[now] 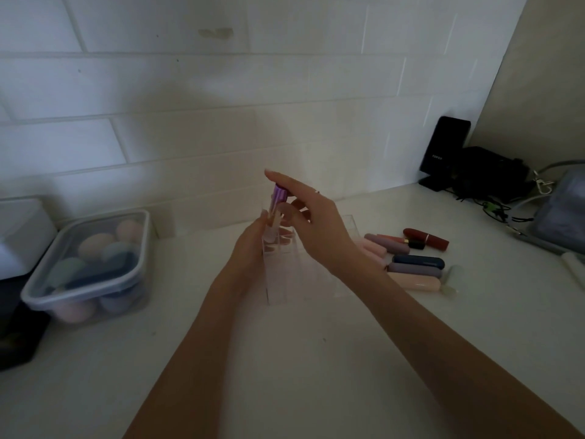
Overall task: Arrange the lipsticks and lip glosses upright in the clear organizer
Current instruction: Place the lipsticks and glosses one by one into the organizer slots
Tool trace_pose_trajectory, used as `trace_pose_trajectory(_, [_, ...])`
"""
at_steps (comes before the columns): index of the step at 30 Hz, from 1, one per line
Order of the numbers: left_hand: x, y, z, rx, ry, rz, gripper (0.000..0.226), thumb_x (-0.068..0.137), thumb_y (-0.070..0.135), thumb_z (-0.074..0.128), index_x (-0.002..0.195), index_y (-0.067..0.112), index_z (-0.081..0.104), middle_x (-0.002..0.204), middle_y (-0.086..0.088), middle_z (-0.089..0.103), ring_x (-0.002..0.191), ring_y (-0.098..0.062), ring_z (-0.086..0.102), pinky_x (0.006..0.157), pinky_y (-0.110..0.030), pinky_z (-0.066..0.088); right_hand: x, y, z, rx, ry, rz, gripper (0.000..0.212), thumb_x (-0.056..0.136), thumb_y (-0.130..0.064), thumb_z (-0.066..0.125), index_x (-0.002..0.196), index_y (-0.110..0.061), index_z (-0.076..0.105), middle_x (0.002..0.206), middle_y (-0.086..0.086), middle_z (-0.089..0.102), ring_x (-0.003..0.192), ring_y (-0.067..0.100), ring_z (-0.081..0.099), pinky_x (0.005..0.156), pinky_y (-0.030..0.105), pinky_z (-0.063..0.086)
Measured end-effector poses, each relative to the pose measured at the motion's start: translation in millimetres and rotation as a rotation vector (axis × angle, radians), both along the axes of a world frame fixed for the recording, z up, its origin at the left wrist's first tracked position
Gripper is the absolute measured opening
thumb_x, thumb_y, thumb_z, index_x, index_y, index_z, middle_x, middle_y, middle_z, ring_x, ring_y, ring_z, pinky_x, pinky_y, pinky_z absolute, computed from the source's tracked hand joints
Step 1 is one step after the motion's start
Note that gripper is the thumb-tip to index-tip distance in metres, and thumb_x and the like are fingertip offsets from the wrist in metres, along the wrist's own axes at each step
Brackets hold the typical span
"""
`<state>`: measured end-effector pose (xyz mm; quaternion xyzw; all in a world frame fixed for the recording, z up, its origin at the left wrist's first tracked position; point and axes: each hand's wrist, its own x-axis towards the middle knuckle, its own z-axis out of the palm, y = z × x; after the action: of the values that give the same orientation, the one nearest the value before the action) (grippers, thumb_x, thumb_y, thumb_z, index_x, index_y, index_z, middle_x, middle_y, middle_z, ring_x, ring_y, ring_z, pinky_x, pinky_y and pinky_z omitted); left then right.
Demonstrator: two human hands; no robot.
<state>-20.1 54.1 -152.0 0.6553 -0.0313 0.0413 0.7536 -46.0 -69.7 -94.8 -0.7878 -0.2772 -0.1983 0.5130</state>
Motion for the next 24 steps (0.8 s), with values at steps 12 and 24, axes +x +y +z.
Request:
trace_pose_trajectory(12, [-1.4,6.3,8.8,-0.025,-0.022,-0.144,0.056,0.095,0.052,0.029,0.102,0.013,0.068,0.099,-0.007,0.074,0.092,-0.020,0.069,0.083,-0.037,0.051,1.4,-12.2,-6.0,-0.001,0.016,0.017,0.032,0.093,-0.004,0.051,0.120,-0.019,0.058,0.108,0.000,0.066,0.084,-0.008,0.059,0.064,0.001,0.042])
trace_pose_trajectory(24, [-0.3,10.8,2.8,0.059,-0.066,-0.104,0.017,0.080,0.007,0.067,0.084,0.022,0.075,0.087,-0.003,0.077,0.085,-0.021,0.073,0.081,-0.036,0.050,-18.9,-155.1,-9.9,-0.595,0.451,-0.356,0.019,0.074,-0.021,0.077,0.066,-0.032,0.063,0.084,-0.019,0.063,0.075,-0.006,0.053,0.057,0.009,0.036])
